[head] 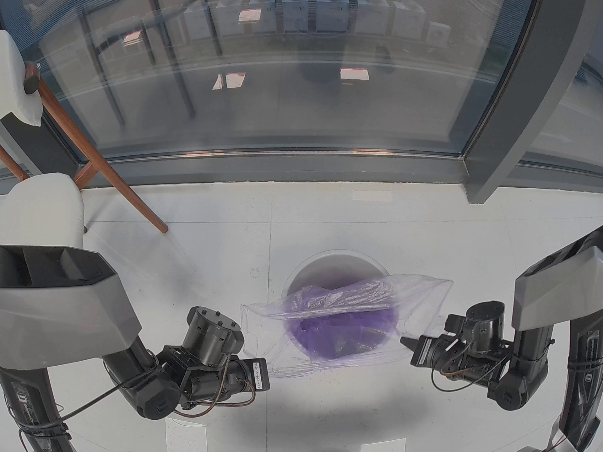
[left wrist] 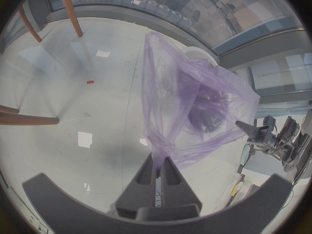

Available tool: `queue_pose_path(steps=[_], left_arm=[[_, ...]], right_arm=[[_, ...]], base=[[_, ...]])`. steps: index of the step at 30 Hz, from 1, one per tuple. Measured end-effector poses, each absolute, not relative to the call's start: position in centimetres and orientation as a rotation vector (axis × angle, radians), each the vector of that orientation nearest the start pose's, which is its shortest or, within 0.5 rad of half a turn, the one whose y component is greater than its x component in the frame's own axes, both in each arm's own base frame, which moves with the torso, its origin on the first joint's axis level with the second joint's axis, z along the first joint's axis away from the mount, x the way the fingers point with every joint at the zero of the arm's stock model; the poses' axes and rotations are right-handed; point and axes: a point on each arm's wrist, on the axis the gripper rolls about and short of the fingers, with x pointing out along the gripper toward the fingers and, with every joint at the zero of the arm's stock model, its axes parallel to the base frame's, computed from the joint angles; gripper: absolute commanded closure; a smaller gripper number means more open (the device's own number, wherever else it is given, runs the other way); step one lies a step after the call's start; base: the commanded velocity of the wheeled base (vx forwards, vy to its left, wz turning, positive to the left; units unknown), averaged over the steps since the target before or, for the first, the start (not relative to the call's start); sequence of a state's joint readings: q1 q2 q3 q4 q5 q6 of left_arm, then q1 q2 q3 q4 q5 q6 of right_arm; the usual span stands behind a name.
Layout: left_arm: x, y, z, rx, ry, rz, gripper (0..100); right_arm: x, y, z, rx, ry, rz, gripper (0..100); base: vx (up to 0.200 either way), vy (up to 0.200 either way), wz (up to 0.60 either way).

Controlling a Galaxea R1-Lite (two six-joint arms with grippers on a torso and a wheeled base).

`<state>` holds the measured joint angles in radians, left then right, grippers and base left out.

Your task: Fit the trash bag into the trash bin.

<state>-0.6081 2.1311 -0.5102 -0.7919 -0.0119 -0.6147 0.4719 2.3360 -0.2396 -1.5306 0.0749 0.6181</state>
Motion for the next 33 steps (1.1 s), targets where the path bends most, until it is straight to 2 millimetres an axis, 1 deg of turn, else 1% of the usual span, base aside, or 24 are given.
queue_pose_path(steps=[4,9,13,16,20,25,29,30,33], left_arm=[[24.2,-16.9,-0.8,-0.235,0.941,-0.326,100],[24.9,-17.4,-1.6,-0.205,0.863,-0.345,100],[25.4,-18.0,-2.1,-0.190,0.834,-0.351,100],[26.1,-18.4,-2.7,-0.178,0.816,-0.325,100],[26.5,-18.6,-3.5,-0.168,0.816,-0.302,100],[26.7,-18.7,-4.1,-0.161,0.824,-0.296,100],[27.4,-18.9,-4.4,-0.161,0.806,-0.269,100],[27.6,-19.0,-4.5,-0.162,0.799,-0.261,100],[28.1,-19.1,-4.8,-0.170,0.788,-0.245,100]], right_arm=[[23.3,12.6,-4.4,0.433,0.761,0.319,100],[23.1,12.5,-5.5,0.414,0.791,0.295,100],[23.5,12.6,-5.8,0.414,0.784,0.290,100],[24.3,12.7,-5.8,0.418,0.752,0.278,100],[25.0,12.5,-6.2,0.420,0.731,0.250,100],[25.3,12.2,-6.6,0.423,0.734,0.232,100],[25.8,12.2,-6.9,0.429,0.725,0.228,100],[25.9,12.3,-6.9,0.433,0.721,0.228,0],[26.2,12.3,-6.9,0.442,0.712,0.226,0]], base=[[0.000,0.000,0.00],[0.000,0.000,0.00],[0.000,0.000,0.00],[0.000,0.000,0.00],[0.000,0.000,0.00],[0.000,0.000,0.00],[0.000,0.000,0.00],[0.000,0.000,0.00],[0.000,0.000,0.00]])
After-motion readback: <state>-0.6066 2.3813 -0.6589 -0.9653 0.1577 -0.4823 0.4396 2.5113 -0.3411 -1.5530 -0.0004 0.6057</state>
